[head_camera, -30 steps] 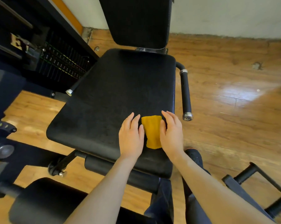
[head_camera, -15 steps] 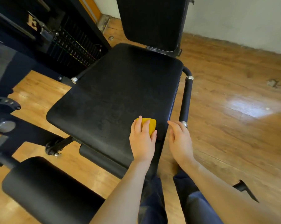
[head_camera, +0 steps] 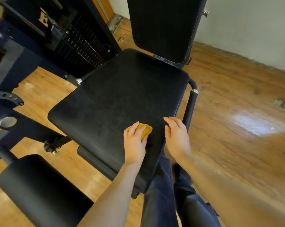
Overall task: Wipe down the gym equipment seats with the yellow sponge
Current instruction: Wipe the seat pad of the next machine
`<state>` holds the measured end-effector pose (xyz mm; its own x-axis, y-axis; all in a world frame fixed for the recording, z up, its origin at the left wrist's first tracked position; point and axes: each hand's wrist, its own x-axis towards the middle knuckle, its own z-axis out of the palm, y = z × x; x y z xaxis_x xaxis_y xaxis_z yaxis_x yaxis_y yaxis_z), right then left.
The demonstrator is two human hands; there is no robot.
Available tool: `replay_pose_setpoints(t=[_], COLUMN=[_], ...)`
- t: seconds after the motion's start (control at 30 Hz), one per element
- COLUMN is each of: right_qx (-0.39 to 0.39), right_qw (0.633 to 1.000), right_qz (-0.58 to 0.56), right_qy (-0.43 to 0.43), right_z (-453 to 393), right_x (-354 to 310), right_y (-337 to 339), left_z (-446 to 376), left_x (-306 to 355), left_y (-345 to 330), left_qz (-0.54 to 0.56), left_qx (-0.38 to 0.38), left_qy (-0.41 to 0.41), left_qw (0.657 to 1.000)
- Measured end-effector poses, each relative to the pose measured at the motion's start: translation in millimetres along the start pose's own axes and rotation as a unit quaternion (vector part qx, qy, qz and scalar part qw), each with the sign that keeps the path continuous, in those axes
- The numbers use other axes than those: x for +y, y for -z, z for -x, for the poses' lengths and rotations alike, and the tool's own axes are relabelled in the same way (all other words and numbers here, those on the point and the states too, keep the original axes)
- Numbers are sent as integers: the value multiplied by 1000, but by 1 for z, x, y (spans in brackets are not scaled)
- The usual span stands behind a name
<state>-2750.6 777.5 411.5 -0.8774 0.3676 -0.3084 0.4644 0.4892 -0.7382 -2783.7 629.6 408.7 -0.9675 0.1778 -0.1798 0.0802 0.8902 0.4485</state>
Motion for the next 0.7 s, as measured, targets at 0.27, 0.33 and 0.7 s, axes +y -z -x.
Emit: replay_pose_setpoints(t=[0.27, 0.33, 0.7], right_qx=[2, -1, 5], right_qw=[1000, 1000, 997], right_qz=[12, 16, 76], right_qy=[0, -5, -5], right_z=[-63, -84, -207], right_x=[-48, -63, -130], right_y=[-9, -18, -82], left_z=[-88, -117, -263], left_x=[-18, -27, -87], left_y=[44, 56, 89], left_qz=[-6, -15, -31], left_qx=[33, 38, 42], left_qy=[-16, -22, -20], left_qw=[999, 999, 998])
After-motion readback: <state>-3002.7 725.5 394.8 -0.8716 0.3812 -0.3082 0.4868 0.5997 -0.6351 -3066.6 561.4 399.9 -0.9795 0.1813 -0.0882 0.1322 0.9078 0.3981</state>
